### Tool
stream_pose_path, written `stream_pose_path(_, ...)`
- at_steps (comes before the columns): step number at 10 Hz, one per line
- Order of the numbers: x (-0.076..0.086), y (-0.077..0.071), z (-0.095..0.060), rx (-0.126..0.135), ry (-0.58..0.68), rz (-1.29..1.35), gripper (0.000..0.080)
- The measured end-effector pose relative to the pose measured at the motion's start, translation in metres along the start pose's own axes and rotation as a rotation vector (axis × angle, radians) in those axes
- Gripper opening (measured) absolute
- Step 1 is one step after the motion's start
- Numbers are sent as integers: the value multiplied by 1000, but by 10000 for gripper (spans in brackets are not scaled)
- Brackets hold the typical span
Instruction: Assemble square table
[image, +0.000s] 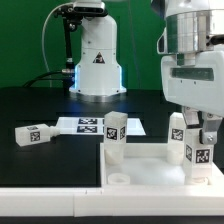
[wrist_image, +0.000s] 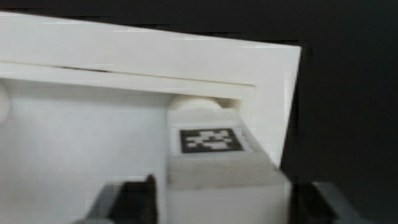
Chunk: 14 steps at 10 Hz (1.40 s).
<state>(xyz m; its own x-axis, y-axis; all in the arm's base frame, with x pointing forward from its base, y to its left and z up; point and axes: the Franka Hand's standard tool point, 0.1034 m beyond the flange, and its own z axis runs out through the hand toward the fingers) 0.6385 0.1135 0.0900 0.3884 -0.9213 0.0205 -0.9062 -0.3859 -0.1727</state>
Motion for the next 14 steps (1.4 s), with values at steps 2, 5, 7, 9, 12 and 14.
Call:
stream_pose_path(2, -3, -1, 1, 9, 9, -357, 602)
stream_pose_path(5, -2, -3, 0, 0, 23, -660, 643)
stream_pose_path(7, 0, -7, 1, -10, 33, -982, 649)
stream_pose_path(9, -1, -7, 1, -10, 33, -934, 649)
stream_pose_path(12, -1, -7, 1, -13, 30, -815, 291)
stream_pose_path(14, 1, -5, 2, -28, 29, -570, 291)
